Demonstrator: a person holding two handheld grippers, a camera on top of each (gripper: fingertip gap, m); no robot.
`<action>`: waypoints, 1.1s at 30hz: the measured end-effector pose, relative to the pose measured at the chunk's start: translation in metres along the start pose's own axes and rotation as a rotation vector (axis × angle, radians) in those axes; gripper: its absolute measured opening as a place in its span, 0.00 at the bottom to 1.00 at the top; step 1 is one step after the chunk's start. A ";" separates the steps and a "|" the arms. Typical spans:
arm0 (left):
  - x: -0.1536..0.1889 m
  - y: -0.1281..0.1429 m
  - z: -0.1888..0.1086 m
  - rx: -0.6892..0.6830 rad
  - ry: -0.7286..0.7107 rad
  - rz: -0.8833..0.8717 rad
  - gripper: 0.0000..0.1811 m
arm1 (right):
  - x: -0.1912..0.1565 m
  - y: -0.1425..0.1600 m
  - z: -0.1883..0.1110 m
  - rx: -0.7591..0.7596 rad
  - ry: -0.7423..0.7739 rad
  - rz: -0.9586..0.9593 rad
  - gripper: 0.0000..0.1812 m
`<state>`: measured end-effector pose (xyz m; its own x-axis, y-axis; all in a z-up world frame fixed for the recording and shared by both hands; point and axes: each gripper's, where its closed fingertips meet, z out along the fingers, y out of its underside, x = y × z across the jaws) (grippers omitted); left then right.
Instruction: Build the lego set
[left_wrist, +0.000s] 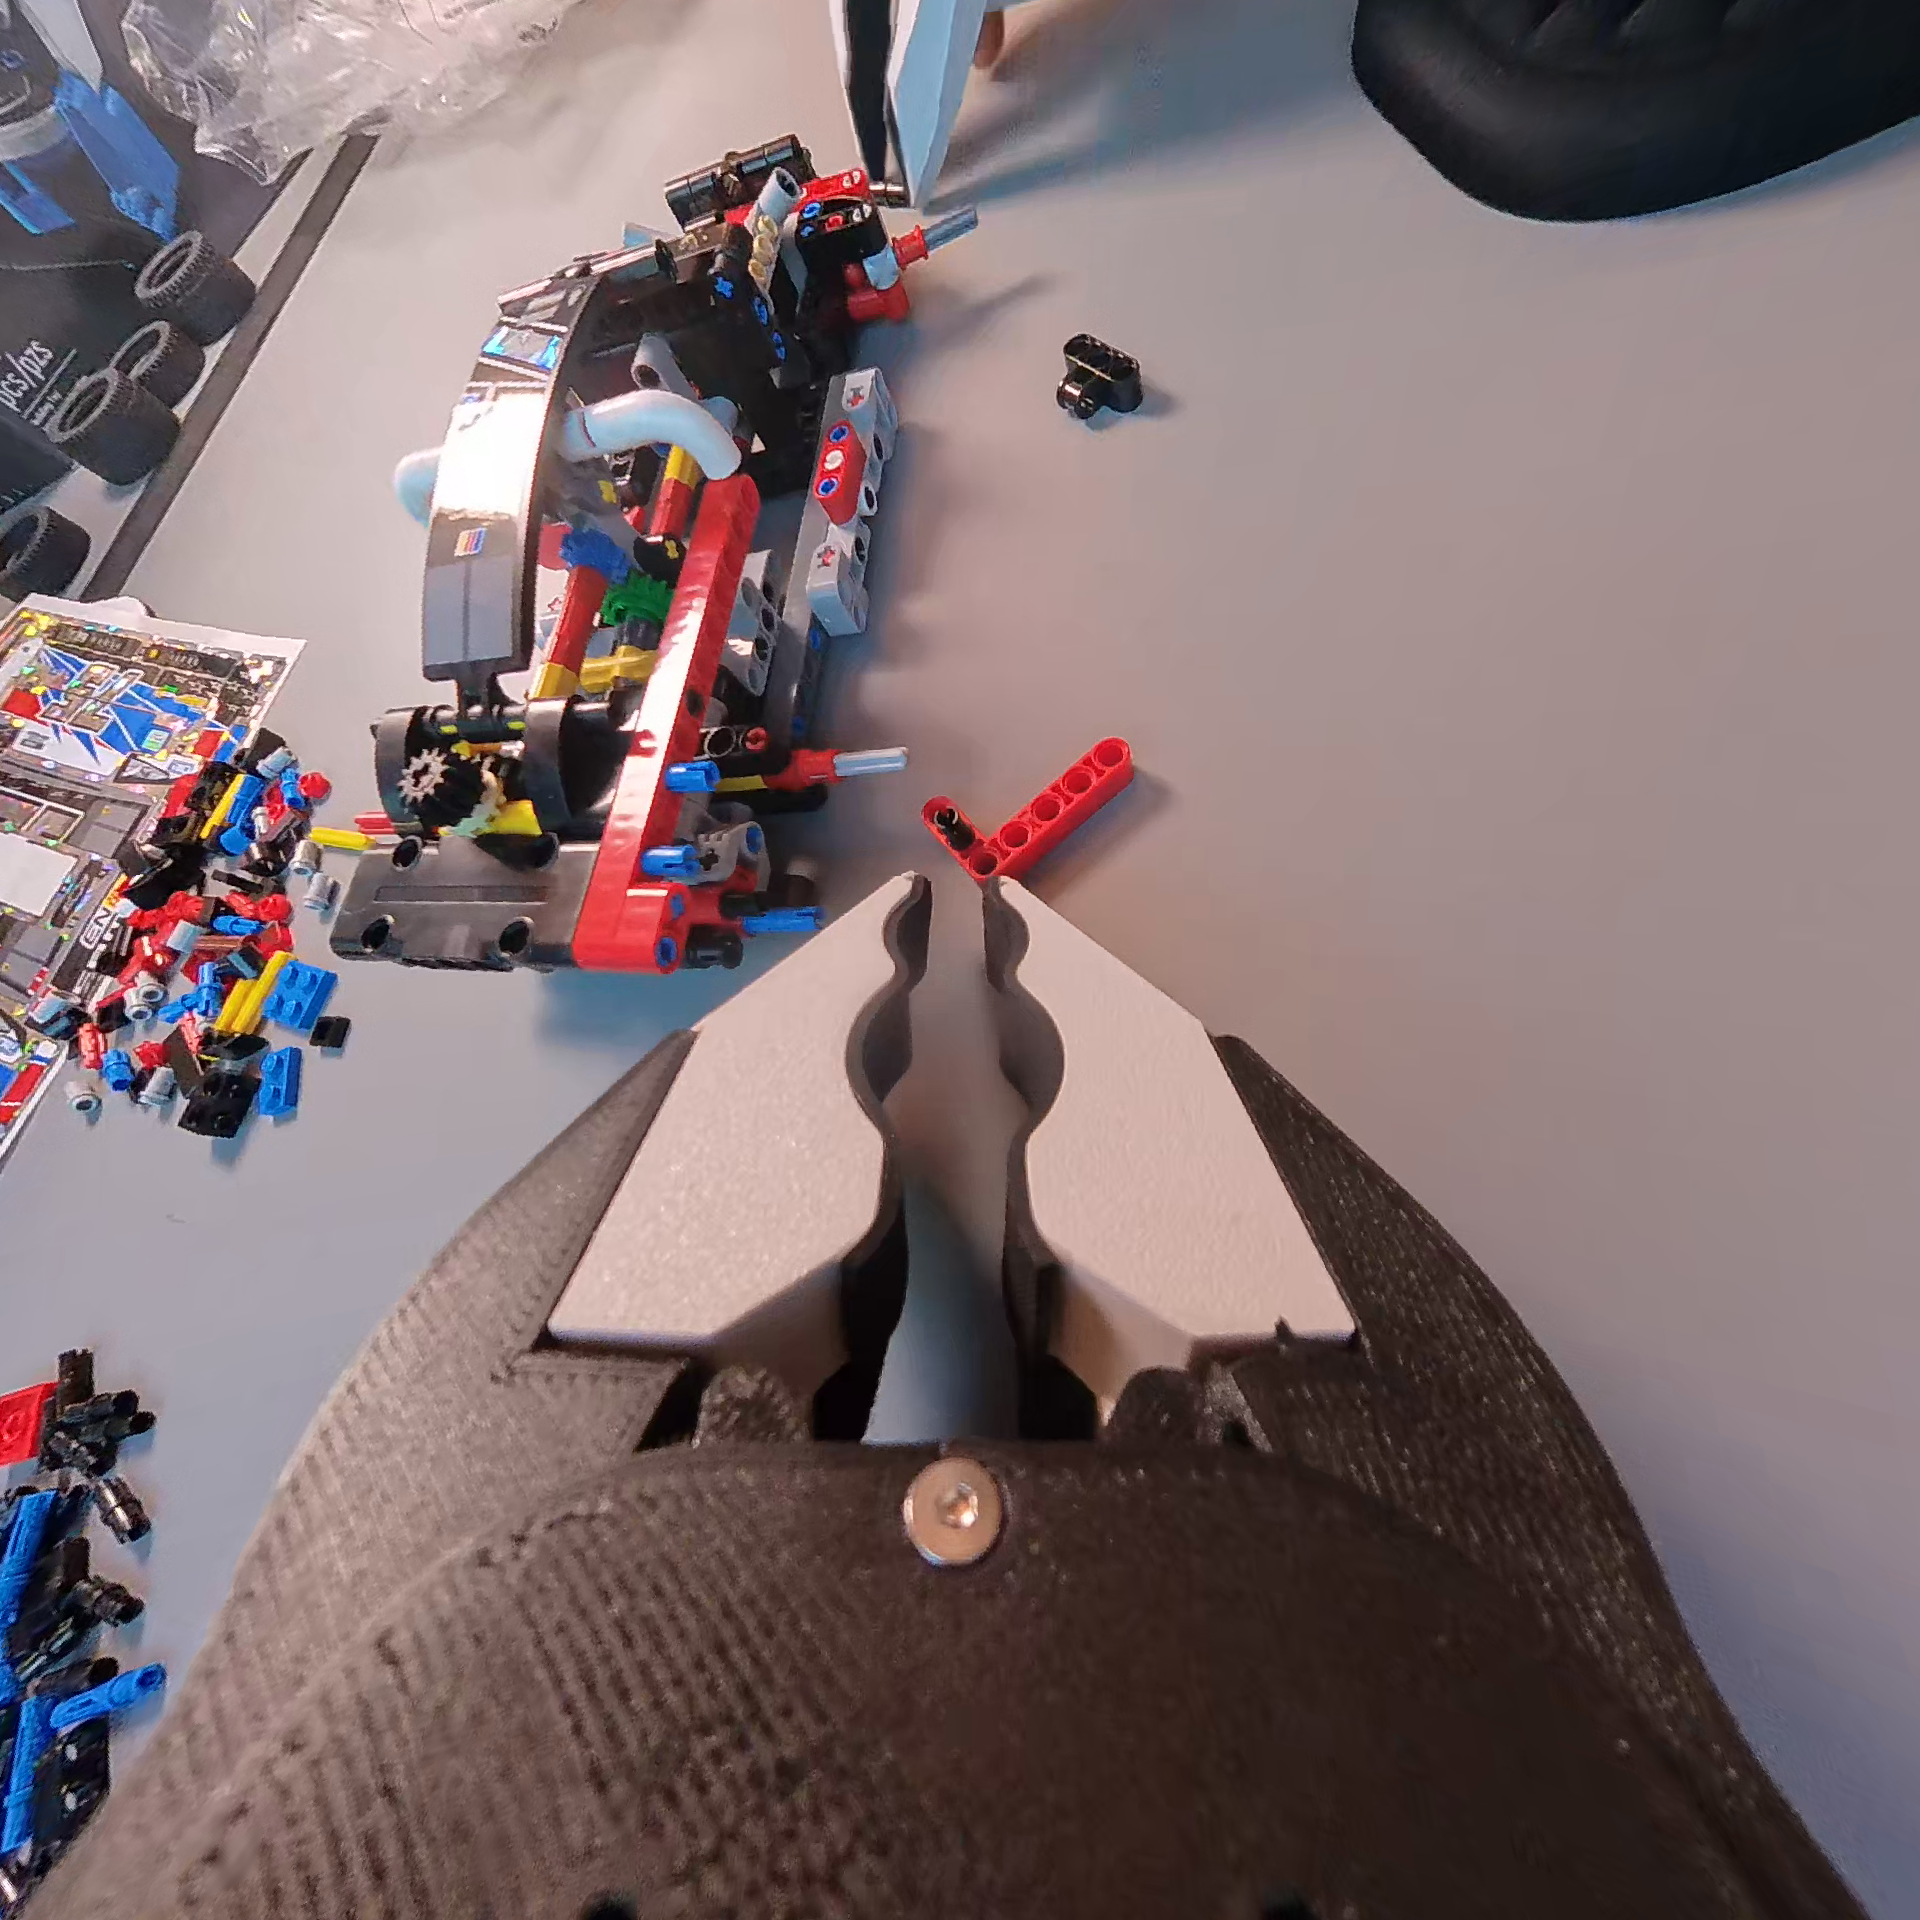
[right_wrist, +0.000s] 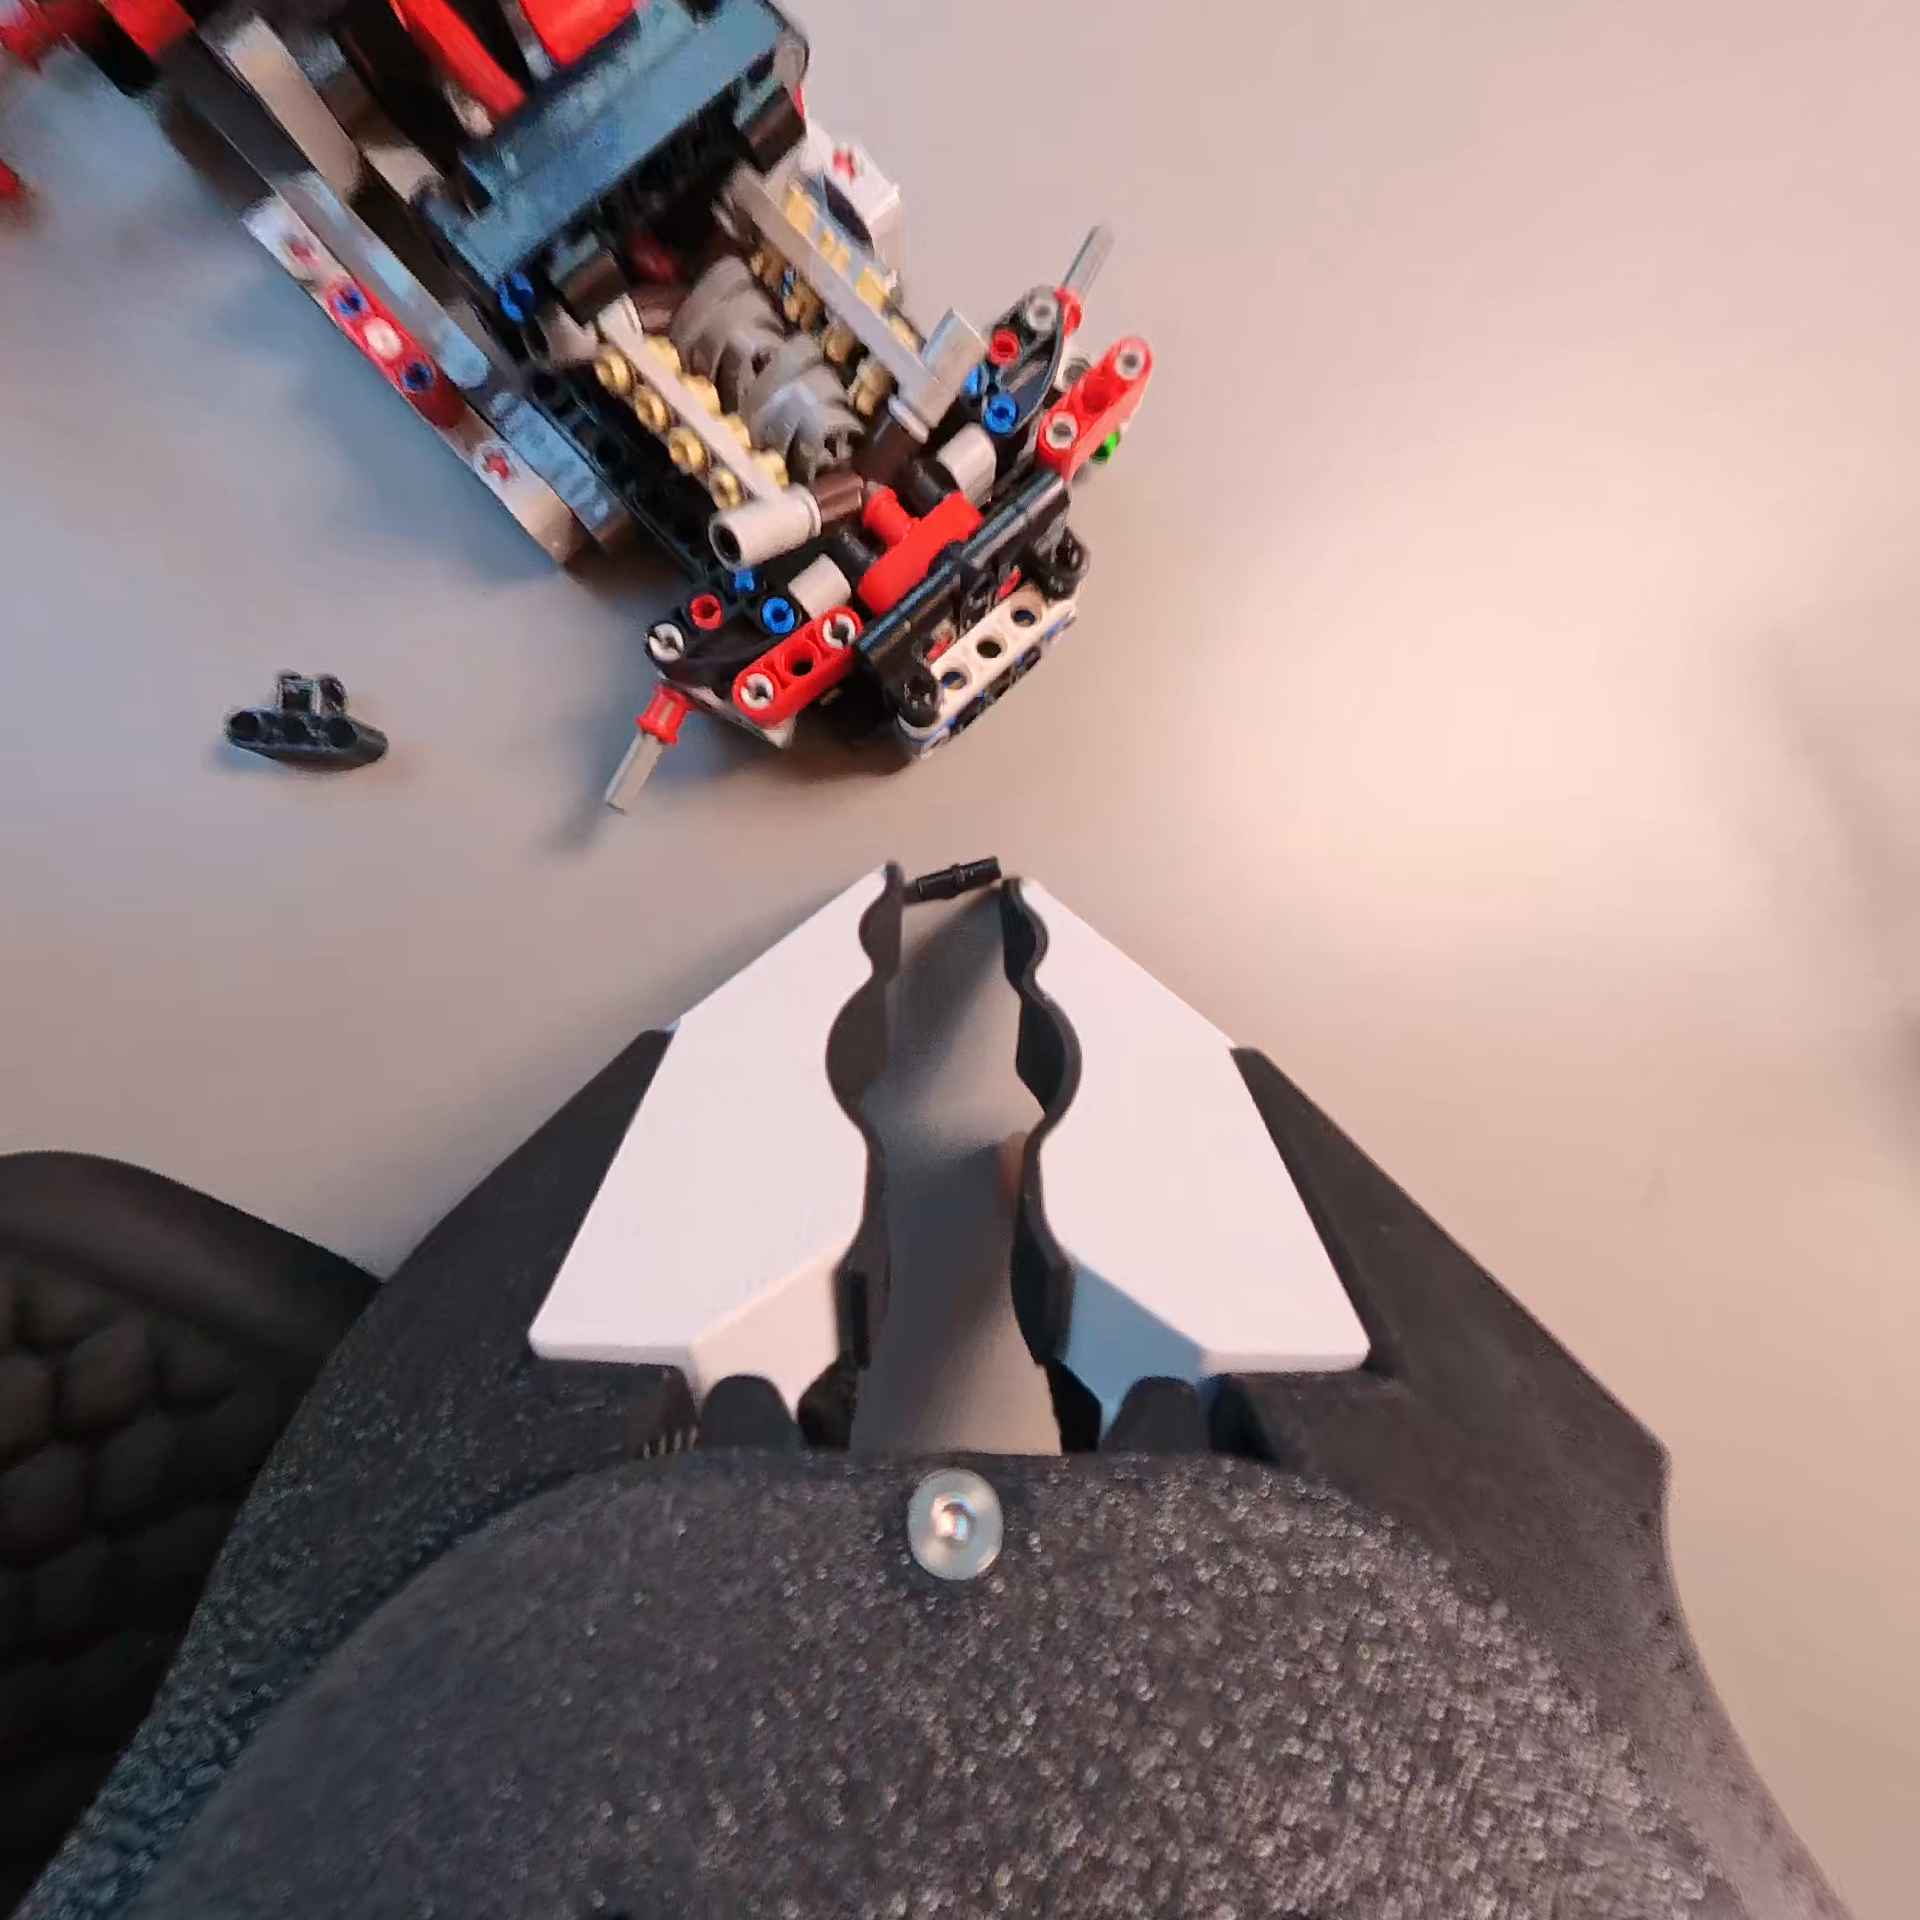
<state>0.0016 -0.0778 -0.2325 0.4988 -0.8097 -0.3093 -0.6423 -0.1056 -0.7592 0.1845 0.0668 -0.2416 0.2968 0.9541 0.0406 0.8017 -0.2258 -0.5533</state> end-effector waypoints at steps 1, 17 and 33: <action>0.000 0.000 0.000 0.003 0.000 -0.002 0.04 | 0.000 -0.003 0.000 0.013 0.006 -0.011 0.04; 0.029 -0.080 -0.035 0.427 0.358 -0.390 0.10 | -0.203 -0.100 -0.038 0.263 -0.358 -0.561 0.00; 0.028 -0.086 -0.056 0.521 0.469 -0.471 0.02 | -0.223 -0.131 -0.040 0.419 -0.393 -0.583 0.00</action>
<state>0.0389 -0.1238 -0.1440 0.2803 -0.9157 0.2880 -0.0203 -0.3056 -0.9519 0.0340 -0.1241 -0.1446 -0.3742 0.9122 0.1667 0.4873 0.3464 -0.8016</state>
